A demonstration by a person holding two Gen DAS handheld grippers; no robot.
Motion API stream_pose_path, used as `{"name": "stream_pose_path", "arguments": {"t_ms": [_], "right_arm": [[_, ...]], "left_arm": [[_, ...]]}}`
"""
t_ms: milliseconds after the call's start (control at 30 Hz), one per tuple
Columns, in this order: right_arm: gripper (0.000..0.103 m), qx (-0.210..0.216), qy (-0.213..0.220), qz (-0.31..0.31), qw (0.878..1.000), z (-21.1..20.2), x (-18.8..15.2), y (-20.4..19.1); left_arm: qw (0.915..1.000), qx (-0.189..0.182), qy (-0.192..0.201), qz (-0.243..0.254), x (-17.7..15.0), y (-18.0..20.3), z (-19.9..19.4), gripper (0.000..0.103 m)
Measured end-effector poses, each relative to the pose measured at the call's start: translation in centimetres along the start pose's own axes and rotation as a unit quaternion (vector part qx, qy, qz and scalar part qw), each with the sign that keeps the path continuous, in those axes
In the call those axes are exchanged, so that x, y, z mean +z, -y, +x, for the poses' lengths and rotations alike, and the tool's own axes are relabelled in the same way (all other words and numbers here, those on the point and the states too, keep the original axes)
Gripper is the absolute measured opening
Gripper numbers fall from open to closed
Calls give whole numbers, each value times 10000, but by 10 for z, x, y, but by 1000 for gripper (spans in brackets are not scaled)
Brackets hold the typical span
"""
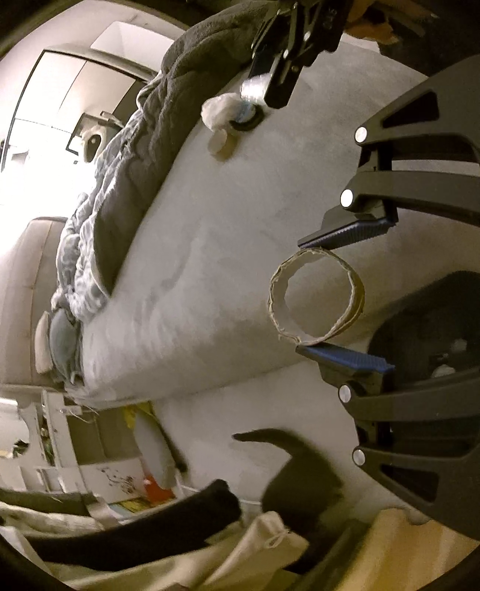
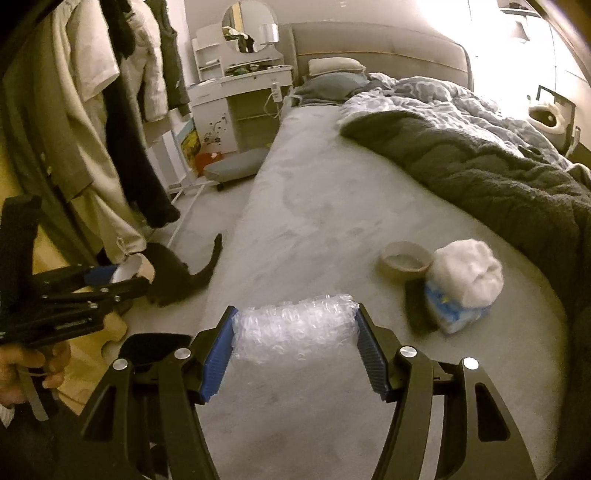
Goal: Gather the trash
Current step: 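Carry the tape roll and bubble wrap with both grippers over the black bin, then open the left gripper to drop the tape roll while the right gripper releases the bubble wrap into the bin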
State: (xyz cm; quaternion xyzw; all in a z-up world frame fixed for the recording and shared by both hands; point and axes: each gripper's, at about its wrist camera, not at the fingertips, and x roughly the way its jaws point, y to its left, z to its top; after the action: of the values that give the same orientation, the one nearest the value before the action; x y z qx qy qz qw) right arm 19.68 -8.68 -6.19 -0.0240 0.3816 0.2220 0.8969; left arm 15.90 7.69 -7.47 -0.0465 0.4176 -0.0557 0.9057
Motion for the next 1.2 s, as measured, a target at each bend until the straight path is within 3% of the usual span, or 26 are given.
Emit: {"name": "stream_pose_path", "arguments": {"t_ms": [600, 900, 1200], "right_arm": [[63, 542, -94, -277, 9981, 9, -12, -79], [63, 760, -211, -547, 9954, 23, -17, -115], [63, 984, -430, -722, 9916, 46, -21, -143]], "left_arm": [[9943, 631, -790, -334, -60, -68, 11, 53], [9835, 686, -1654, -258, -98, -92, 34, 53], [9755, 525, -2074, -513, -122, -107, 45, 53]]}}
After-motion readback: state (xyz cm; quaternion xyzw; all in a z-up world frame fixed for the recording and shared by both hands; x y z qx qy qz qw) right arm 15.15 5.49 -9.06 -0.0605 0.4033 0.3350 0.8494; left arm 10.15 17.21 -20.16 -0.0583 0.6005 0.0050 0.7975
